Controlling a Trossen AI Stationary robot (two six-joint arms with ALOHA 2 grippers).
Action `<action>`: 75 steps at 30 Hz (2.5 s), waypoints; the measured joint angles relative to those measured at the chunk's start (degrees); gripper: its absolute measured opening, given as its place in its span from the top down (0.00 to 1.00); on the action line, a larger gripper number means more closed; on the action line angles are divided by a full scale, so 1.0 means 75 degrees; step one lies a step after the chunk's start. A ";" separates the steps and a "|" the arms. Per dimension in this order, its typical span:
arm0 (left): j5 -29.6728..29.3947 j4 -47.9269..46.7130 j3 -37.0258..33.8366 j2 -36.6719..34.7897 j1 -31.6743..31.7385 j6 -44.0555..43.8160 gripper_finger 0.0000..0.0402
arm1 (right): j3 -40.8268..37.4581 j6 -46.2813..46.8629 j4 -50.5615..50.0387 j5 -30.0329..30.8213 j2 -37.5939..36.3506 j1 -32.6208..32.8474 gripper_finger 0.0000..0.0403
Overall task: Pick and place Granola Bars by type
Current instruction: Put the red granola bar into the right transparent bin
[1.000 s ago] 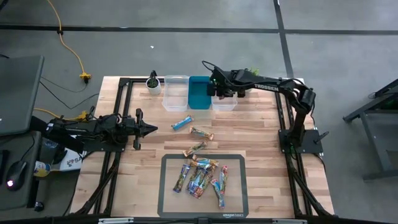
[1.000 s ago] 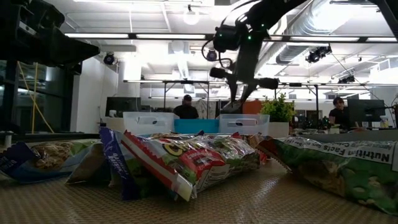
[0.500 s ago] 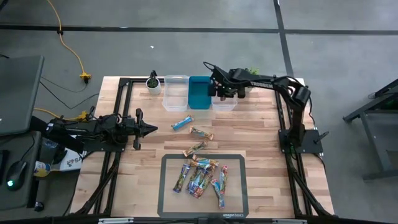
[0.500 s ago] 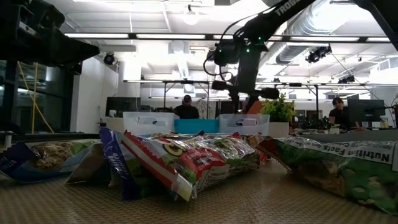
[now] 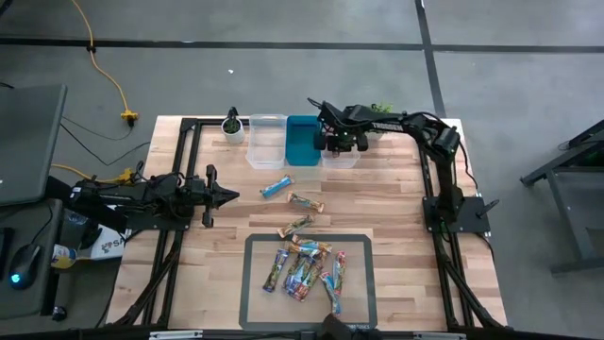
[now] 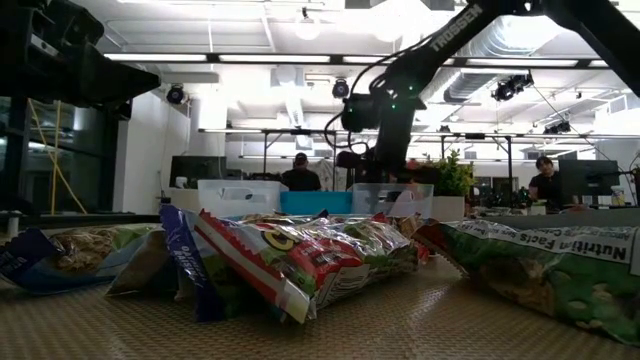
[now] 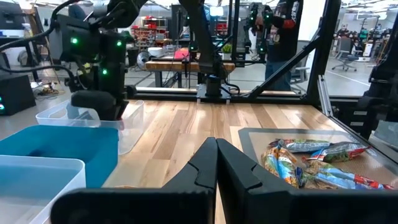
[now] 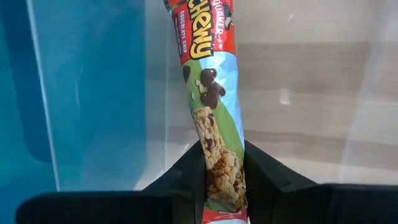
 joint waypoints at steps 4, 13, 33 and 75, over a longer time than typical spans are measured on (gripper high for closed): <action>0.0000 -0.0003 0.0001 -0.0001 -0.0001 0.0001 1.00 | 0.0000 -0.0205 0.0035 -0.0111 0.0033 -0.0125 0.82; 0.0003 -0.0003 0.0000 -0.0002 0.0000 0.0003 1.00 | 0.0000 -0.0623 0.0187 -0.0328 0.0033 -0.0245 0.80; 0.0003 -0.0002 0.0001 -0.0001 0.0000 0.0001 1.00 | 0.0000 -0.1945 -0.0136 -0.0661 -0.0744 -0.0360 0.58; 0.0003 -0.0001 0.0001 -0.0001 0.0000 0.0001 1.00 | 0.0003 0.3764 -0.4367 -0.0578 -0.3750 0.5993 0.58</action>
